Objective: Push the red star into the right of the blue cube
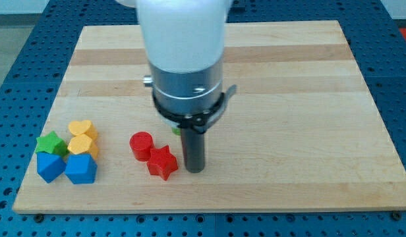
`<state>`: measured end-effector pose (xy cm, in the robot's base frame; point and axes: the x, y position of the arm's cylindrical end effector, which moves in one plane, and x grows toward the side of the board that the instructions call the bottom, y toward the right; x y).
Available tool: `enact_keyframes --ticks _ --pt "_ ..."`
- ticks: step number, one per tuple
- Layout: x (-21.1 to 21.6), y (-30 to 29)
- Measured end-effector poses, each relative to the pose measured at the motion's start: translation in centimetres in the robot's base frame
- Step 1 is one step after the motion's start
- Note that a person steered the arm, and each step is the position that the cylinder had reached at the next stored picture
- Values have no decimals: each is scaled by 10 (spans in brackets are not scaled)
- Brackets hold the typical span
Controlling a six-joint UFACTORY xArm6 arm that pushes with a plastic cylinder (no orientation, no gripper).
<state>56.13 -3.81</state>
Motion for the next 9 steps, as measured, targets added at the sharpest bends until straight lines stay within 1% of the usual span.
enact_keyframes --ticks 1,3,4,5,6,9 --pt "7 -36" --pt "7 -77" --pt "5 -65" --pt "-14 -48" --pt "-21 -56" --pt "-20 -87"
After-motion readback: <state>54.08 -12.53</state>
